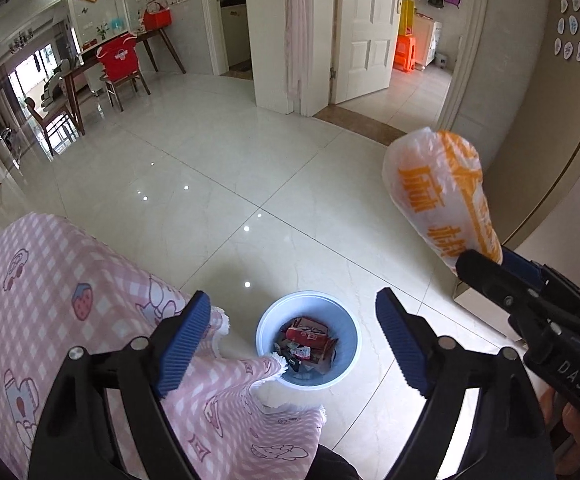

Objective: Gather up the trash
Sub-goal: 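Open the left gripper to drop the red-white wrapper into the bucket, then open the right gripper to drop the orange-white bag into the bucket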

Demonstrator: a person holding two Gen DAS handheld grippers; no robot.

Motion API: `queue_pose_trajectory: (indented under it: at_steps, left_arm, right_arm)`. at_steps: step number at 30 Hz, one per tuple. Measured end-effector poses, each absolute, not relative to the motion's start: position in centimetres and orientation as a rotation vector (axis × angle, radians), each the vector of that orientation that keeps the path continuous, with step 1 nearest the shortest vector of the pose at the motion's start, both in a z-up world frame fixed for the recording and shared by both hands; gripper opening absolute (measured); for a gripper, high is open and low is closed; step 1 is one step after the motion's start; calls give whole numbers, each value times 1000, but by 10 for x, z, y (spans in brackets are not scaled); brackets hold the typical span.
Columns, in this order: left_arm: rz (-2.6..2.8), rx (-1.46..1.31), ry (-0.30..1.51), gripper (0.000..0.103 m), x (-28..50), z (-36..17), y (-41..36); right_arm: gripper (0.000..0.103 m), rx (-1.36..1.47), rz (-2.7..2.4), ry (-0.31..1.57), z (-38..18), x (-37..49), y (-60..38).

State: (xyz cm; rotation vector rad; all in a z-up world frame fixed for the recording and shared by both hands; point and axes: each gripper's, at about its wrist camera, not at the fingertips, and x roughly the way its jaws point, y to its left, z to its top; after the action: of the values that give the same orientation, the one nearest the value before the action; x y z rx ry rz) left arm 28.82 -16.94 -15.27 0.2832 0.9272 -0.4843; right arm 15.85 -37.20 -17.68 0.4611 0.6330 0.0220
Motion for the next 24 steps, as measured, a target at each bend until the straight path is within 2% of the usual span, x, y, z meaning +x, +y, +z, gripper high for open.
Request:
queue_pose_trajectory:
  at_steps: [17, 18, 21, 24]
  left_arm:
    - [-396, 231, 925, 86, 298, -143, -126]
    - [-393, 226, 925, 86, 298, -144, -121]
    - [-381, 212, 924, 86, 300, -143, -118]
    - [-372, 203, 929, 86, 303, -142, -109]
  right_arm:
    - [48, 445, 50, 664, -185, 182, -367]
    - [50, 446, 53, 663, -186, 184, -367]
    - [71, 451, 48, 665, -194, 190, -367]
    - [71, 453, 51, 693, -203, 197, -365]
